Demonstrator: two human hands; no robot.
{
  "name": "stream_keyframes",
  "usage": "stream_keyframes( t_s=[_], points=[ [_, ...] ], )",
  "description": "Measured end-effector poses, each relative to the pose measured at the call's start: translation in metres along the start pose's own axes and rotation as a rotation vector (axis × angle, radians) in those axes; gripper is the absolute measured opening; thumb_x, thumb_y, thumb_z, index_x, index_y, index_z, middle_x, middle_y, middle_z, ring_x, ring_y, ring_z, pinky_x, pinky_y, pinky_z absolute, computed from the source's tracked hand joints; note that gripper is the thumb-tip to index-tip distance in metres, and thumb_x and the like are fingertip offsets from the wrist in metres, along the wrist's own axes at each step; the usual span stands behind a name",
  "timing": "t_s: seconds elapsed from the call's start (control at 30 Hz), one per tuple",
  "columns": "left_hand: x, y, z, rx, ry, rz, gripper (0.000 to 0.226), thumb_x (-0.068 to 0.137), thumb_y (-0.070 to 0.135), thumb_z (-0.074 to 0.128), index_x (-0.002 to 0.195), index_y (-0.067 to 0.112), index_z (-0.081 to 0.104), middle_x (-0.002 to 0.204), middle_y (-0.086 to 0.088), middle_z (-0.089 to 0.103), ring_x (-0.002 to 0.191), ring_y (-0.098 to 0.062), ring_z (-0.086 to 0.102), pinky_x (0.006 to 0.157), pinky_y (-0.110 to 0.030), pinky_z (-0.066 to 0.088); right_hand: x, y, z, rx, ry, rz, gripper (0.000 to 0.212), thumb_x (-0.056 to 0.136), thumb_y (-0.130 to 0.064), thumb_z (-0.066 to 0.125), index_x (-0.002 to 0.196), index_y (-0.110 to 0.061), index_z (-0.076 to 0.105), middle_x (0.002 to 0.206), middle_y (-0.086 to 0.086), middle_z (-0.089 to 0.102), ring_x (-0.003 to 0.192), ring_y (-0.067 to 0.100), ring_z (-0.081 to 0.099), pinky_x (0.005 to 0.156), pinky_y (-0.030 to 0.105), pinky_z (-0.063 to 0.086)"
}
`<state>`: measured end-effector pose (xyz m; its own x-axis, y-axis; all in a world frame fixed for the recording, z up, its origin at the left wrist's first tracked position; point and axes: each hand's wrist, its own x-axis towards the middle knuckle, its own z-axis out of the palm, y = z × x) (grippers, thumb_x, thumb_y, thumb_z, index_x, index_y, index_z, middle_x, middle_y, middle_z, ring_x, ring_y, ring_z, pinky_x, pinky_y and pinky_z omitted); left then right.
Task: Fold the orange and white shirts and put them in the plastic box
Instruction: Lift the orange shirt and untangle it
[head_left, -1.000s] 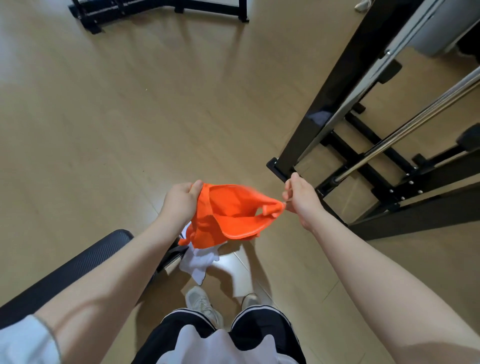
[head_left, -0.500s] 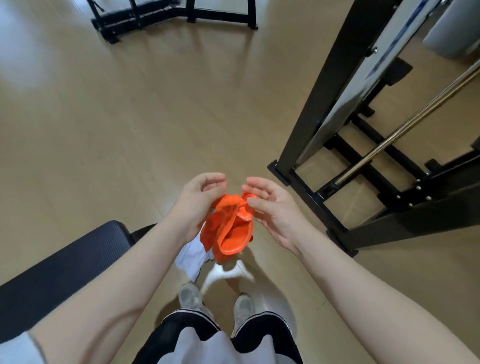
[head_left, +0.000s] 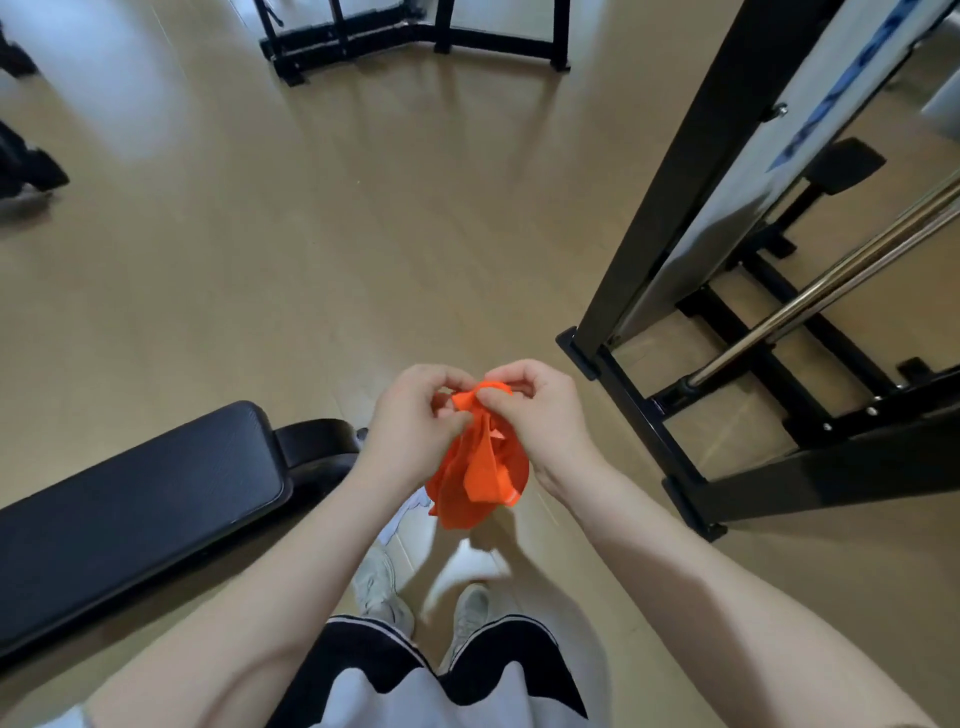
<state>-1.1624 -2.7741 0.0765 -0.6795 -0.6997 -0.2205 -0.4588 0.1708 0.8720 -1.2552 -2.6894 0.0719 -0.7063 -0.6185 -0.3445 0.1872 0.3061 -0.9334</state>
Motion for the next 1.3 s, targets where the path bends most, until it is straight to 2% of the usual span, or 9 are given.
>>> stream_keyframes(
  t_s=[0.23, 0.4, 0.53, 0.6, 0.7, 0.87, 1.0, 1.17, 1.3],
  points=[
    [-0.019, -0.001, -0.002, -0.509, -0.06, -0.068, 0.021, 0.089, 0.001, 0.052, 0.08, 0.02, 0.058, 0.077, -0.002, 0.058, 0.066, -0.014, 0.051, 0.059, -0.023, 0.042, -0.013, -0.025, -0.008, 0.432, -0.234, 0.178, 0.021, 0.083, 0.015, 0.053, 0.087, -0.005, 0.059, 0.074, 0.01, 0.059, 0.052, 0.01, 0.062, 0.055, 0.018, 0.054],
    [-0.014, -0.008, -0.01, -0.307, -0.06, 0.11, 0.017, 0.073, 0.028, 0.064, 0.086, 0.037, 0.057, 0.084, 0.006, 0.061, 0.077, -0.012, 0.058, 0.075, -0.027, 0.05, -0.012, -0.035, 0.001, 0.523, -0.212, 0.177, 0.021, 0.084, 0.018, 0.048, 0.088, -0.001, 0.056, 0.065, 0.01, 0.063, 0.049, 0.011, 0.065, 0.052, 0.019, 0.055],
    [-0.004, -0.019, -0.033, -0.038, 0.004, 0.186, 0.025, 0.091, 0.018, 0.054, 0.072, 0.034, 0.051, 0.075, 0.01, 0.056, 0.06, 0.002, 0.049, 0.06, -0.015, 0.038, -0.016, -0.036, 0.009, 0.302, -0.272, 0.151, 0.024, 0.082, 0.017, 0.053, 0.092, -0.004, 0.059, 0.075, 0.008, 0.06, 0.054, 0.006, 0.062, 0.058, 0.016, 0.052],
    [-0.004, -0.026, -0.044, -0.017, 0.015, 0.174, 0.026, 0.095, 0.016, 0.044, 0.074, 0.031, 0.045, 0.07, 0.01, 0.05, 0.058, 0.002, 0.045, 0.059, -0.02, 0.035, -0.016, -0.038, 0.016, 0.174, -0.246, 0.109, 0.028, 0.079, 0.018, 0.054, 0.095, -0.004, 0.06, 0.082, 0.006, 0.06, 0.063, 0.006, 0.06, 0.061, 0.014, 0.051],
    [-0.008, -0.035, -0.056, -0.026, 0.018, 0.106, 0.022, 0.096, 0.024, 0.037, 0.075, 0.029, 0.04, 0.065, 0.008, 0.045, 0.06, -0.008, 0.043, 0.063, -0.031, 0.035, -0.014, -0.041, 0.027, -0.353, -0.034, -0.105, 0.033, 0.076, 0.013, 0.059, 0.102, -0.008, 0.062, 0.09, 0.002, 0.059, 0.069, 0.008, 0.052, 0.062, 0.009, 0.046],
    [-0.009, -0.038, -0.066, 0.178, -0.187, 0.251, 0.011, 0.086, 0.023, 0.06, 0.096, 0.026, 0.058, 0.069, 0.016, 0.052, 0.064, 0.001, 0.049, 0.06, -0.008, 0.036, -0.018, -0.04, 0.069, -0.668, 0.07, -0.349, 0.025, 0.074, -0.002, 0.065, 0.095, -0.013, 0.062, 0.092, -0.002, 0.055, 0.079, 0.014, 0.054, 0.068, 0.019, 0.037],
    [-0.004, -0.051, -0.078, -0.083, -0.122, 0.051, 0.024, 0.083, 0.035, 0.059, 0.091, 0.013, 0.067, 0.075, 0.001, 0.065, 0.071, -0.013, 0.057, 0.067, -0.026, 0.045, -0.021, -0.036, 0.093, -0.643, 0.07, -0.358, 0.022, 0.083, -0.004, 0.057, 0.103, -0.009, 0.064, 0.094, 0.002, 0.063, 0.088, 0.015, 0.058, 0.081, 0.021, 0.043],
    [-0.004, -0.067, -0.095, -0.516, -0.098, -0.263, 0.024, 0.087, 0.024, 0.06, 0.078, 0.004, 0.068, 0.069, -0.007, 0.065, 0.064, -0.02, 0.058, 0.06, -0.027, 0.046, -0.029, -0.019, 0.107, -0.596, -0.211, -0.361, 0.044, 0.086, 0.007, 0.043, 0.125, -0.01, 0.054, 0.125, 0.005, 0.059, 0.116, 0.016, 0.056, 0.098, 0.02, 0.04],
    [0.001, -0.07, -0.107, -0.619, -0.117, -0.291, 0.023, 0.086, 0.019, 0.061, 0.065, 0.012, 0.064, 0.063, -0.004, 0.061, 0.055, -0.013, 0.054, 0.058, -0.022, 0.045, -0.025, -0.006, 0.112, -0.134, 0.095, -0.158, 0.022, 0.09, -0.001, 0.05, 0.108, -0.012, 0.057, 0.1, -0.004, 0.06, 0.091, 0.006, 0.057, 0.076, 0.001, 0.042]
  ],
)
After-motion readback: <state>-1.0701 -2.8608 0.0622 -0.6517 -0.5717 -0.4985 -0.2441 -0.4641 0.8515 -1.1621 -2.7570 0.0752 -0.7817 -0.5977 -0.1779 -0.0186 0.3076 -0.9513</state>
